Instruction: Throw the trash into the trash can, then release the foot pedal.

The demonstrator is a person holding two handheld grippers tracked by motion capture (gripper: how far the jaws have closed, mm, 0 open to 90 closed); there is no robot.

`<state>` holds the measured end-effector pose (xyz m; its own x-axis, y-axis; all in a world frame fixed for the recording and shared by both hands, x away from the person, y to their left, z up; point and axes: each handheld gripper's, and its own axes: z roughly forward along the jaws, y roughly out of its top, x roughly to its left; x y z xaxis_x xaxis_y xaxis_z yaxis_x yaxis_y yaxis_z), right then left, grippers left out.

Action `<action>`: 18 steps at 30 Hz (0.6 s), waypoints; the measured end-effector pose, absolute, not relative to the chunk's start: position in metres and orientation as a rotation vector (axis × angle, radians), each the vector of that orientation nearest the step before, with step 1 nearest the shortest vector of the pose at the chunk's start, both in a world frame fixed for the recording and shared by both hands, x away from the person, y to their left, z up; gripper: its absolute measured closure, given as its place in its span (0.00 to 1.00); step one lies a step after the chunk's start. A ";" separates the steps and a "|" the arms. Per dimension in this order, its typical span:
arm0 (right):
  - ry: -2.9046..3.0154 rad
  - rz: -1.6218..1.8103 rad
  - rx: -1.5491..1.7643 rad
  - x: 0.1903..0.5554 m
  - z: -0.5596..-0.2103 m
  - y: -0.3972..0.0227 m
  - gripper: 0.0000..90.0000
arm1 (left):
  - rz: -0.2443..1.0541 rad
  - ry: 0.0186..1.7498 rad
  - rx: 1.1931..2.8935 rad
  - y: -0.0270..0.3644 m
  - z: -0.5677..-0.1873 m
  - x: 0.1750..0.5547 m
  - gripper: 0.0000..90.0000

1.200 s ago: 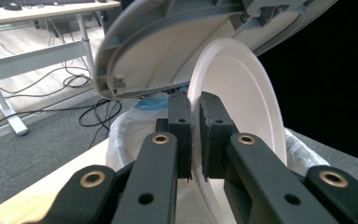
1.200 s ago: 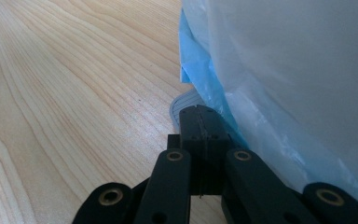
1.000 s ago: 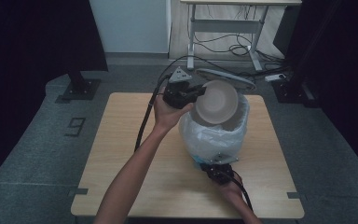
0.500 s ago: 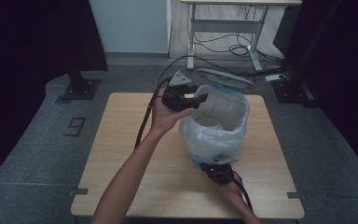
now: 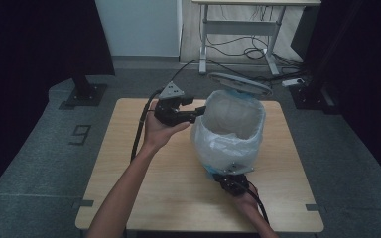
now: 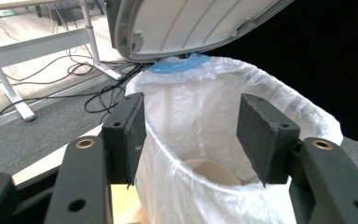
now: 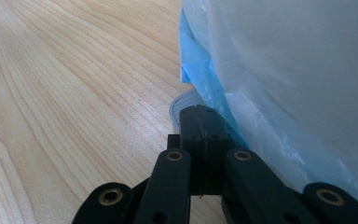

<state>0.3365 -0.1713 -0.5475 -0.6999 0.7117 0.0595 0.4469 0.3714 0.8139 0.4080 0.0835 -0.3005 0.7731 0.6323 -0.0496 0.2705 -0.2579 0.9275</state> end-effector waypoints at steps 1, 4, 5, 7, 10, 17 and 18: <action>2.335 1.244 1.022 0.337 -0.547 -0.171 0.99 | 0.404 0.695 1.845 0.085 -0.301 0.407 0.47; 2.336 1.244 1.022 0.337 -0.547 -0.172 0.99 | 0.405 0.698 1.841 0.090 -0.303 0.404 0.47; 2.336 1.246 1.023 0.337 -0.547 -0.172 0.99 | 0.405 0.697 1.838 0.092 -0.304 0.403 0.47; 2.336 1.247 1.022 0.337 -0.547 -0.172 0.99 | 0.407 0.697 1.836 0.095 -0.306 0.400 0.47; 2.337 1.251 1.029 0.337 -0.547 -0.172 0.99 | 0.423 0.703 1.823 0.101 -0.310 0.396 0.48; 2.327 1.261 1.030 0.336 -0.547 -0.173 0.99 | 0.434 0.723 1.805 0.116 -0.317 0.389 0.48; 2.323 1.267 1.030 0.336 -0.547 -0.173 0.98 | 0.434 0.727 1.801 0.118 -0.318 0.388 0.48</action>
<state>0.3363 -0.1730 -0.5471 -0.6974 0.7130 0.0730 0.4476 0.3537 0.8213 0.3879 0.1182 -0.3182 0.7453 0.6644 -0.0561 0.2660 -0.2191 0.9387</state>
